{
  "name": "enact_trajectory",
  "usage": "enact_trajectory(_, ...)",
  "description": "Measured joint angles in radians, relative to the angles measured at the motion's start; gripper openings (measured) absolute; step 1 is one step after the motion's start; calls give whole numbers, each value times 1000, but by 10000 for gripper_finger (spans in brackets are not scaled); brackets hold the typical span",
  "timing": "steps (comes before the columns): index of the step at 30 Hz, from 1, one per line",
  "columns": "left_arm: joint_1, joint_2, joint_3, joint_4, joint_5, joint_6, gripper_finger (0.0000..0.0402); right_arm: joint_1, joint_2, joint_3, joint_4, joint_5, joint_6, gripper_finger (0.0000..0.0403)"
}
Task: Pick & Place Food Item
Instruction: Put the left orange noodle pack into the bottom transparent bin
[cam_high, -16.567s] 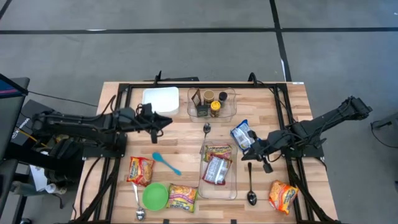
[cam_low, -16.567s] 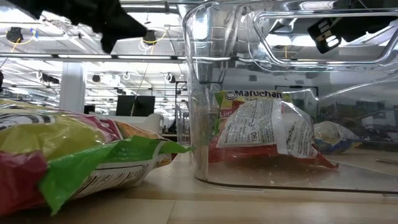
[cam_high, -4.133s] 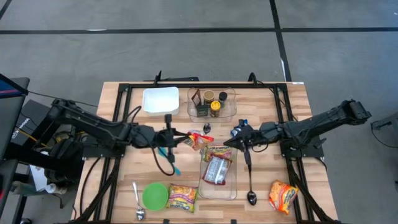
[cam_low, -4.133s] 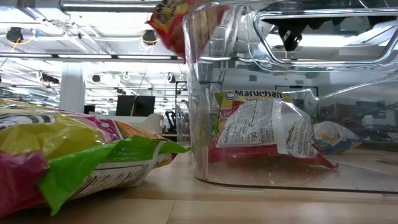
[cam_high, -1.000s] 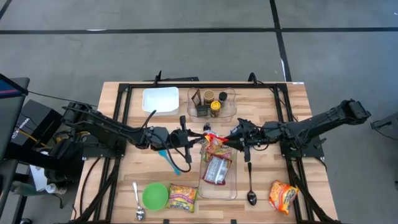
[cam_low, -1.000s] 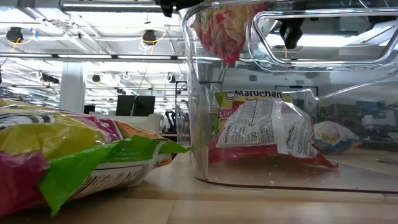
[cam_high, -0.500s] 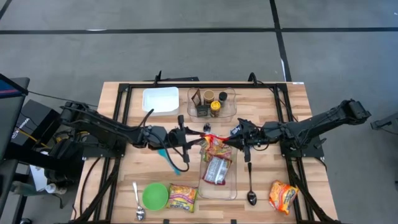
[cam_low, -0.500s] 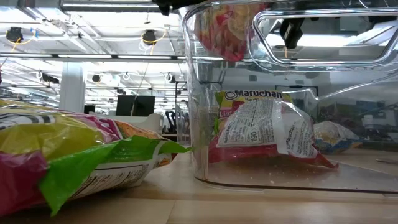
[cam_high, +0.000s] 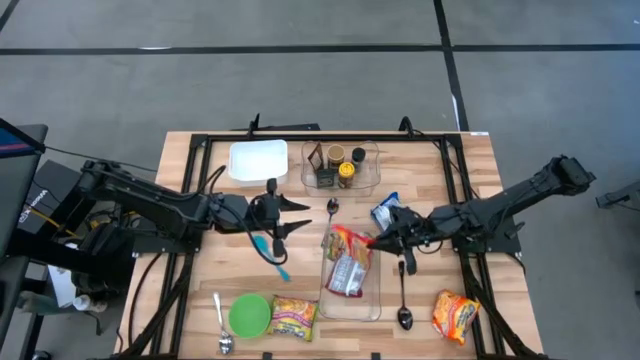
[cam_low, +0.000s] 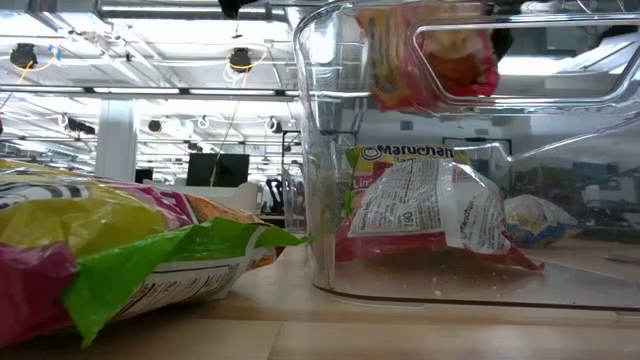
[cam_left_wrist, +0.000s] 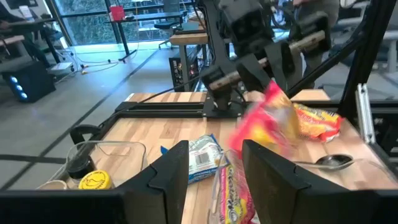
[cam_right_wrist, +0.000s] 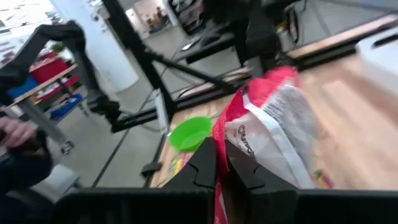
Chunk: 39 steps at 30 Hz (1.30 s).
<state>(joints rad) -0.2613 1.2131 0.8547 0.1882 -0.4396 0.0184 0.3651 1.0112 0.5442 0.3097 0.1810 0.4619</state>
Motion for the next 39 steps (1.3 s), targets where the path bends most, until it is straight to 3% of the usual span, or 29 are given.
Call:
enact_trajectory(18,-4,-3,0,-16,0,-9,124,120,170,0,37,-5,131,0)
enact_trajectory(24,-4,-3,0,-17,0,-9,120,118,199,0,113,-52,110,0)
enact_trajectory(39,-4,-3,0,-17,0,-9,118,47,280,1,87,-79,144,1)
